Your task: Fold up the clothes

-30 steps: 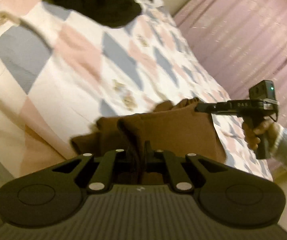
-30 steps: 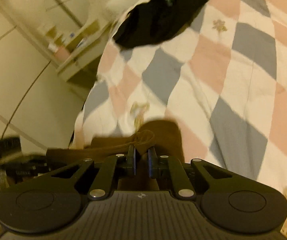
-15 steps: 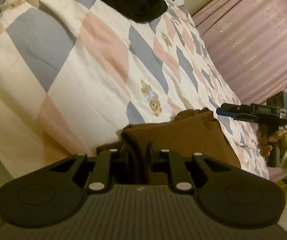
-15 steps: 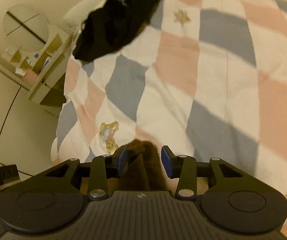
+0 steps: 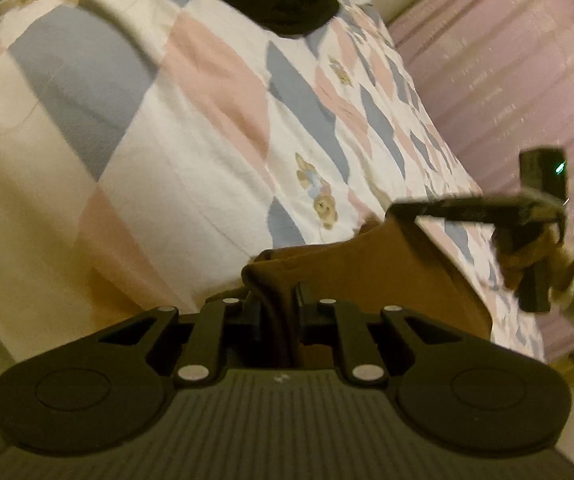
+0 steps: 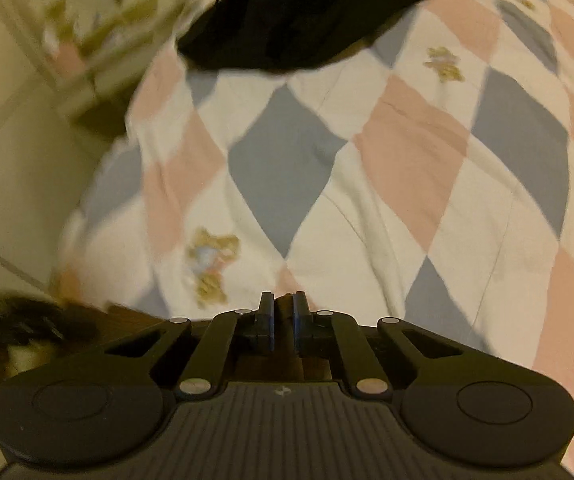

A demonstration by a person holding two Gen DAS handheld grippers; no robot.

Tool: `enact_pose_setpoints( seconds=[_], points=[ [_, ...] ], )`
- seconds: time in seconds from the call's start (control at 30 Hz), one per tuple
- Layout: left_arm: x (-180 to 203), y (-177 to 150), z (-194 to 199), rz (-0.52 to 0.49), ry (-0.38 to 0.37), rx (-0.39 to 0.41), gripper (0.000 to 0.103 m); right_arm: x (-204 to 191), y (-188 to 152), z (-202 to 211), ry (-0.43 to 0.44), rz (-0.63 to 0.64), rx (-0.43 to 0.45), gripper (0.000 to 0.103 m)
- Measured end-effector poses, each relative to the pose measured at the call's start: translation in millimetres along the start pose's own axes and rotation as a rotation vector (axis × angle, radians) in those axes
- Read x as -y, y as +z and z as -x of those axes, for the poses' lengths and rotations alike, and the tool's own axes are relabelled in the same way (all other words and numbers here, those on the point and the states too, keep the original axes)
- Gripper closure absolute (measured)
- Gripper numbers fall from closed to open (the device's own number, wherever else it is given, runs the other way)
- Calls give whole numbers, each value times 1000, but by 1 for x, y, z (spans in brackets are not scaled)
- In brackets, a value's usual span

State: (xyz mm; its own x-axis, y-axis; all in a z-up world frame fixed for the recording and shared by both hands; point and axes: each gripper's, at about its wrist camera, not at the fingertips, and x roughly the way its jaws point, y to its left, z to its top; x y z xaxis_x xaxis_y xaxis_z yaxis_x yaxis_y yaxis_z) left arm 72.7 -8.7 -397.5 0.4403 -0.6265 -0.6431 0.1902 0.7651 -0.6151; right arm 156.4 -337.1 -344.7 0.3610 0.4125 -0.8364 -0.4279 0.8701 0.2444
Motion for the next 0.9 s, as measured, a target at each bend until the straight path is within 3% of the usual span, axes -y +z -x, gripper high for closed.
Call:
enact_pose_setpoints(
  seconds=[0.07, 0.1, 0.17, 0.3, 0.37, 0.5, 0.57, 0.6, 0.63, 0.77, 0.9],
  points=[
    [-1, 0, 1, 17, 11, 9, 92, -6, 0, -17, -70, 18, -45, 96],
    [0, 0, 2, 13, 14, 9, 92, -2, -2, -25, -102, -32, -74, 95],
    [1, 0, 3, -2, 15, 2, 92, 18, -10, -26, -81, -224, -67, 94],
    [-1, -1, 2, 8, 8, -7, 92, 51, -25, 10, -51, -553, 97, 63],
    [1, 0, 1, -1, 11, -3, 92, 61, -35, 30, -5, -593, 150, 63],
    [8, 0, 2, -51, 37, 19, 96, 60, -56, 36, 63, -526, 93, 59],
    [15, 2, 4, -118, 66, 43, 98, 57, -57, 28, 96, -486, 84, 62],
    [19, 3, 2, -158, 83, 44, 98, 54, -55, 23, 104, -464, 80, 85],
    [22, 4, 1, -187, 95, 43, 98, 51, -51, 17, 100, -441, 69, 98],
    [18, 0, -5, -226, 125, 38, 96, 38, -44, 3, 25, -371, 65, 99],
    [14, -2, -12, -242, 184, 31, 86, 33, -52, 5, -27, -358, 99, 101]
  ],
)
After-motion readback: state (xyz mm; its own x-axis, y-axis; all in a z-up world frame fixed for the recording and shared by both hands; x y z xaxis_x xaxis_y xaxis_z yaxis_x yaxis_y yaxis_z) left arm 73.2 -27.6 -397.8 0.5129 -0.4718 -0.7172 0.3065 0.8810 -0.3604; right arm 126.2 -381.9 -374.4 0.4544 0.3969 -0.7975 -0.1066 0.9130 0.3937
